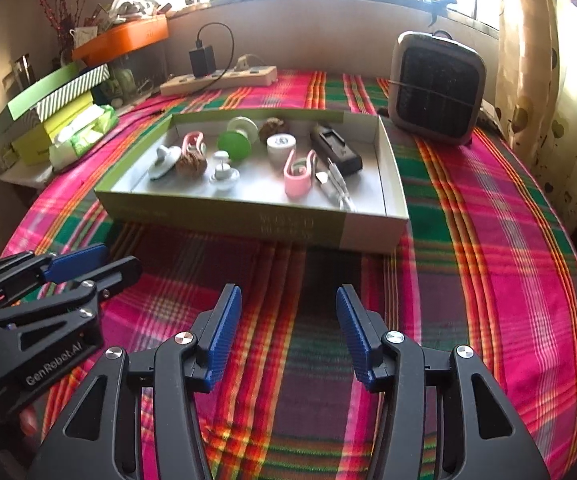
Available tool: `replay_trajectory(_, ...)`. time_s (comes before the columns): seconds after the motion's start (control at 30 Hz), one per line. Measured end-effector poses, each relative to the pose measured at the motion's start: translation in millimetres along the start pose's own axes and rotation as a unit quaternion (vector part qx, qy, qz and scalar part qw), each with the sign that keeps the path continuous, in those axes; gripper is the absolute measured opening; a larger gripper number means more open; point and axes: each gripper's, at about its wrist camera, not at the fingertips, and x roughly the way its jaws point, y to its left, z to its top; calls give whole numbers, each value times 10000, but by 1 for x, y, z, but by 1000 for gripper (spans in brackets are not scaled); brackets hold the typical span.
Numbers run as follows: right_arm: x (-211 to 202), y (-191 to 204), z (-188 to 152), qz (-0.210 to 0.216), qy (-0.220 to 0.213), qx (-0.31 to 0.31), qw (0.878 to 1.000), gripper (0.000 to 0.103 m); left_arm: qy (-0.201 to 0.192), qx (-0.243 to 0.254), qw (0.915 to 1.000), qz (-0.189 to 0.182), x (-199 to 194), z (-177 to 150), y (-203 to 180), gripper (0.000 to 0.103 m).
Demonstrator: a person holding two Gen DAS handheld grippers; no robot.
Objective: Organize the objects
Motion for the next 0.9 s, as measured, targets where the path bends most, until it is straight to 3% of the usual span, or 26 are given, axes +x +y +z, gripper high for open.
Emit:
replay_trajectory(0.47,-1,-3,-14,-208,156,111,9996,57,29,-9,9995,308,-1,-10,-6,35)
replay_trajectory(0.6,0,-5,-14,-311,189,133,9992,68,-22,-87,9992,391,-2,-12,-8,36)
replay_trajectory(0.9,-1,-6,-15,-345,197,164,9991,69,-43,-138,9992,383,-3,-12,-6,36)
